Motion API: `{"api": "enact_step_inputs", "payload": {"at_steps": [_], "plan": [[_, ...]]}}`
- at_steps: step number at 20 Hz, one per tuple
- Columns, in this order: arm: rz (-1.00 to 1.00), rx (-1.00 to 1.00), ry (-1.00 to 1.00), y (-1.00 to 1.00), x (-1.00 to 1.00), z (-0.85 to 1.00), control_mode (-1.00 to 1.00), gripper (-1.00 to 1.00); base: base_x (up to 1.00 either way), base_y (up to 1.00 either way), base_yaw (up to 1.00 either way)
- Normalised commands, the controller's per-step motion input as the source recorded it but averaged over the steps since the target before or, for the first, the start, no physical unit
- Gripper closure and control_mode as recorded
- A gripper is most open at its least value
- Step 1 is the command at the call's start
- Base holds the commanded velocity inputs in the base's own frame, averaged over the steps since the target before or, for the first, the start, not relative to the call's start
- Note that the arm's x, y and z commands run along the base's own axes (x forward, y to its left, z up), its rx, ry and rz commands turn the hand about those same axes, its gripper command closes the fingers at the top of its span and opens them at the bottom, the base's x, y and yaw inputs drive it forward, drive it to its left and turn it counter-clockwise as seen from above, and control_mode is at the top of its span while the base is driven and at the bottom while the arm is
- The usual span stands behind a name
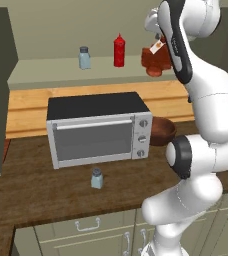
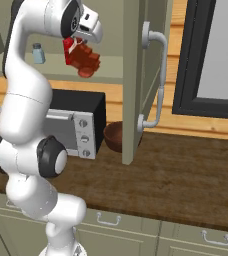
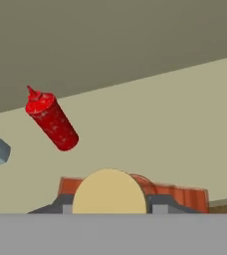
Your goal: Put the shaker and condiment bottle from the counter next to their counterparts in the cabinet.
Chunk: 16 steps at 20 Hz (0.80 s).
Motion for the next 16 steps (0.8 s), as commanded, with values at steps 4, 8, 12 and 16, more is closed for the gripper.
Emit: {"api": "enact_step_inputs", "payload": {"at_steps": [4,8,12,16], "plan": [[0.0,-0.01,0.0,0.0,0.6,-0.21,-1.0,1.0,0.0,0.0,0.0],[0.0,-0.01,0.0,0.0,0.55,-0.09,-1.0,1.0,0.0,0.0,0.0],[0.0,0.0,0.0,0.0,0.53,-0.05,-1.0,1.0,0.0,0.0,0.0],[0.0,0.0,-0.01,0.0,0.48,-0.03,-1.0,1.0,0.0,0.0,0.0]]}}
